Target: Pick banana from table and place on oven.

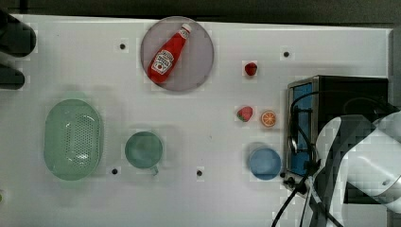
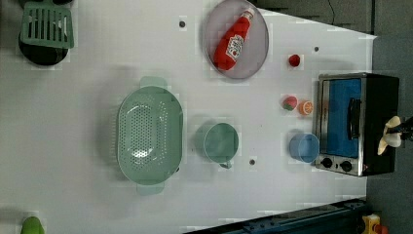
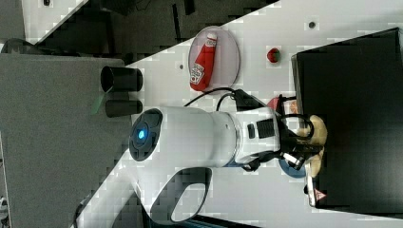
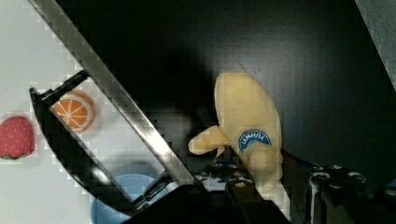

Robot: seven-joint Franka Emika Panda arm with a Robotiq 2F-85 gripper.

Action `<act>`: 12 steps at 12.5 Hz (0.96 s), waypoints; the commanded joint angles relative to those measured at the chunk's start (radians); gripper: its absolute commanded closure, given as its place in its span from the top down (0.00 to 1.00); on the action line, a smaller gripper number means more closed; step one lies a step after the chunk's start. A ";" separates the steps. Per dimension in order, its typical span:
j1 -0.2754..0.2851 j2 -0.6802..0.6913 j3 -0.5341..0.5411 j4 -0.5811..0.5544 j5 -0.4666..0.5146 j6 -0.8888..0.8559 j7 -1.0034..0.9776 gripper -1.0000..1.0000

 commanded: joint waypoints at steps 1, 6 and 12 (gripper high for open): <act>0.020 -0.024 -0.017 0.049 0.005 0.007 -0.050 0.65; 0.027 -0.028 -0.010 0.073 0.005 0.007 -0.051 1.00; 0.094 -0.129 0.152 0.173 0.032 -0.229 0.015 1.00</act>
